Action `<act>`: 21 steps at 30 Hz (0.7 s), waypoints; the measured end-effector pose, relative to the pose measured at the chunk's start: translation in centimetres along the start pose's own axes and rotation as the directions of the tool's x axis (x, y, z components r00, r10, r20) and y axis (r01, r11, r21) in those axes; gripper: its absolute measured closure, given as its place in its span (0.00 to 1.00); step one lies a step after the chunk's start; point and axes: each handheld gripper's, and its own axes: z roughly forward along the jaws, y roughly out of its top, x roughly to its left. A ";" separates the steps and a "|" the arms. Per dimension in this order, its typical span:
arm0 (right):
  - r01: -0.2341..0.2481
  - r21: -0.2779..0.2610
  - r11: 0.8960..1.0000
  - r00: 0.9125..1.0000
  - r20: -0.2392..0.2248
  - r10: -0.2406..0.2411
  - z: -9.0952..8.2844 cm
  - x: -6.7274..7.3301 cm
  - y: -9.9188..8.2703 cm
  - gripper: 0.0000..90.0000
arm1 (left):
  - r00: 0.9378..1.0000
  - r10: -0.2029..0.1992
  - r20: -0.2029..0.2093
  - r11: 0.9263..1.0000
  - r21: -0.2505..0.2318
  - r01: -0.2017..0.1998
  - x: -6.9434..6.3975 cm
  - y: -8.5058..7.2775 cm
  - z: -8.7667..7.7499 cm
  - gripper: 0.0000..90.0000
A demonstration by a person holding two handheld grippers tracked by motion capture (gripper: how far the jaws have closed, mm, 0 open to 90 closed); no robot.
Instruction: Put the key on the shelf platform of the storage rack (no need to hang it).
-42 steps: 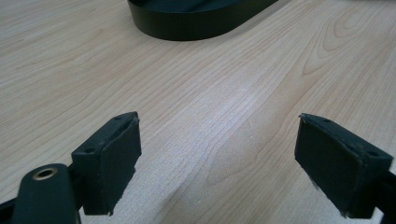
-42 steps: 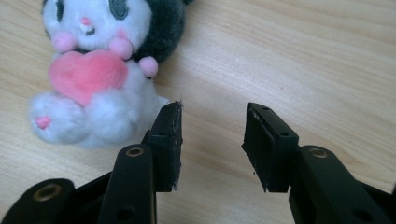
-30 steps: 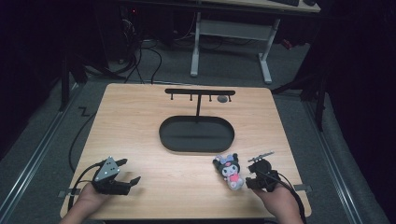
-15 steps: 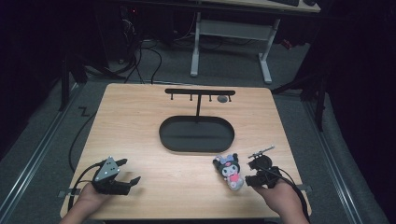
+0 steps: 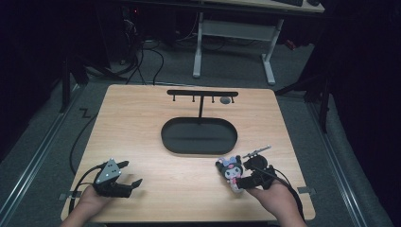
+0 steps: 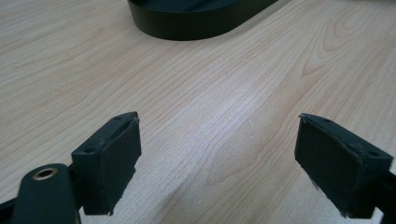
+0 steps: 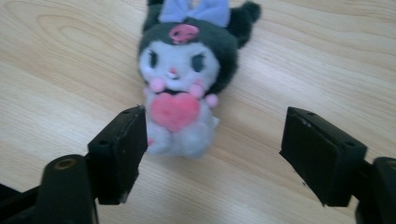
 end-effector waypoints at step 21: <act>-0.013 0.046 0.999 1.000 -0.013 0.014 4.4 1.7 -1.1 0.22 | 1.000 0.000 0.001 1.000 0.000 0.000 0.0 0.0 0.0 0.17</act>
